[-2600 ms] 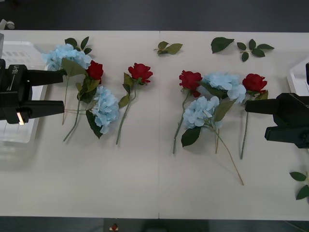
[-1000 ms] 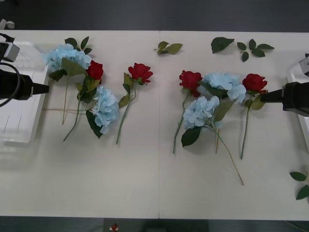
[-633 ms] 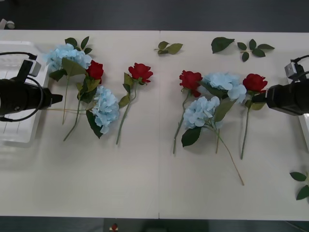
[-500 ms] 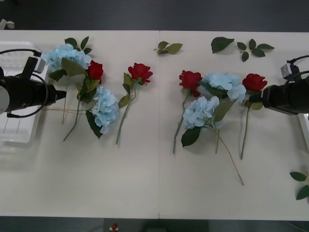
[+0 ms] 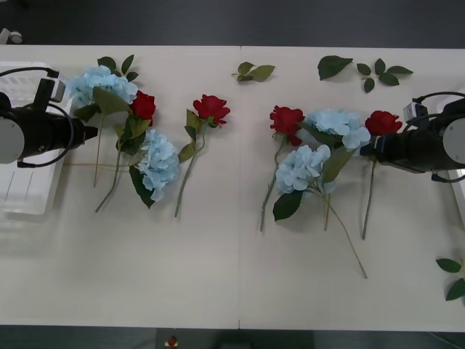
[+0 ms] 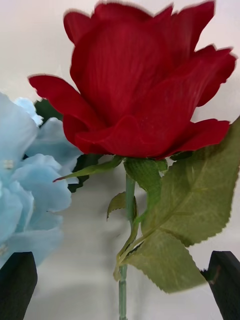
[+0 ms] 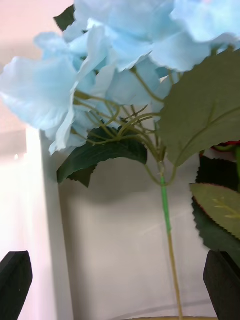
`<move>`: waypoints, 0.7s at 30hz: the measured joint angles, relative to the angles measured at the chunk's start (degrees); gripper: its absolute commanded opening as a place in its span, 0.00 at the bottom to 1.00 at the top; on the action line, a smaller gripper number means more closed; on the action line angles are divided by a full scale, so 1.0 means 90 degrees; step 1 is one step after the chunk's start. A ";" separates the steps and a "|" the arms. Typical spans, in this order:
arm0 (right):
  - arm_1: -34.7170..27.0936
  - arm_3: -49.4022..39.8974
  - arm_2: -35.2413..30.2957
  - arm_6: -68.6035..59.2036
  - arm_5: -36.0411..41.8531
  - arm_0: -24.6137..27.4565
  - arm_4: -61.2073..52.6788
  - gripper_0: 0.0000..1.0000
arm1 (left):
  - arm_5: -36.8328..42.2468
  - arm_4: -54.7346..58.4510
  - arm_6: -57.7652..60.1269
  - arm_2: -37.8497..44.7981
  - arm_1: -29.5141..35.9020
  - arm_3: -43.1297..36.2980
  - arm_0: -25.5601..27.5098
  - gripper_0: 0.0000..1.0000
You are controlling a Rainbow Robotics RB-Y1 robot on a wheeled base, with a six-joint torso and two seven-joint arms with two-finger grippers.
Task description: Put the red flowers into the right box and the blue flowers into the left box
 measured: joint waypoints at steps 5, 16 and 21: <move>0.0006 0.0406 0.0409 0.0000 -0.0078 -0.0321 0.0110 1.00 | 0.0000 -0.0074 0.0000 0.0000 -0.0075 0.0256 -0.0195 1.00; 0.0520 0.1523 0.0628 0.0001 -0.0352 -0.0871 0.0254 1.00 | 0.0000 -0.0455 0.0000 -0.0429 -0.0458 0.0559 -0.0759 1.00; 0.0556 0.1816 0.1214 0.0001 -0.0569 -0.1174 0.0254 0.96 | 0.0000 -0.1002 0.0000 -0.0428 -0.0718 0.0663 -0.0759 1.00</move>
